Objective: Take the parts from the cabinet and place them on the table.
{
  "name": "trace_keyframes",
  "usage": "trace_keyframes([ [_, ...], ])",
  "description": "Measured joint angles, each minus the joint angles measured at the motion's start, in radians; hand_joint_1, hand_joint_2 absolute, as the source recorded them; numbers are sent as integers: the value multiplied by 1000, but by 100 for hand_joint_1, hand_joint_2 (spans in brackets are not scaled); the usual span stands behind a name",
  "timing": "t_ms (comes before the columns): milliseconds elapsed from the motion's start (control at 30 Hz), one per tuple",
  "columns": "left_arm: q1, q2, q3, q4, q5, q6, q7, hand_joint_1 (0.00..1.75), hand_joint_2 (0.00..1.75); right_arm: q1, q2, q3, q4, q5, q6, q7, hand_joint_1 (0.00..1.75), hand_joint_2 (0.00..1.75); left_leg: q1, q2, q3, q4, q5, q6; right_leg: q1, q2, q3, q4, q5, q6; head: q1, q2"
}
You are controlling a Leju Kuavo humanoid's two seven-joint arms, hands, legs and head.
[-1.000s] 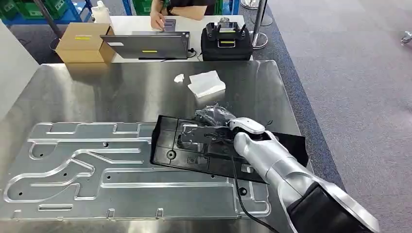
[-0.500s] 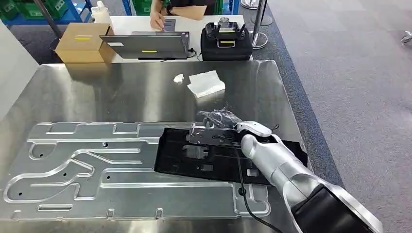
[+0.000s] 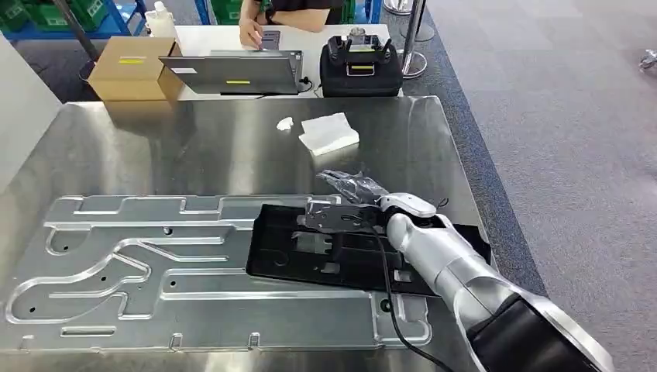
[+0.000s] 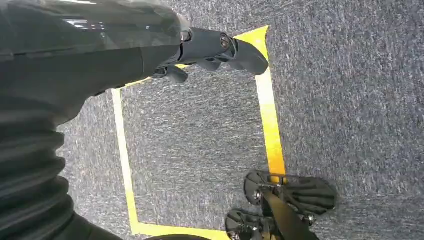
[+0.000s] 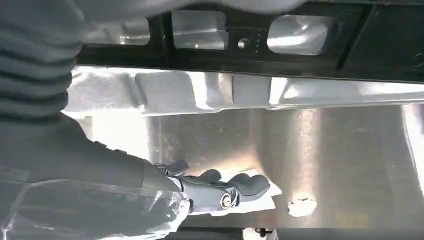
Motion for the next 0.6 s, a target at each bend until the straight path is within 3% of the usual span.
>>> trace_keyframes([
  [600, 0, 0, 31, 0, 40, -34, -102, 0, 0, -28, -5, -2, 0, 9, 0, 3, 0, 0, 0, 0, 0, 0, 0, 0, 0, 0, 0, 0, 0, 0, 0, 0],
])
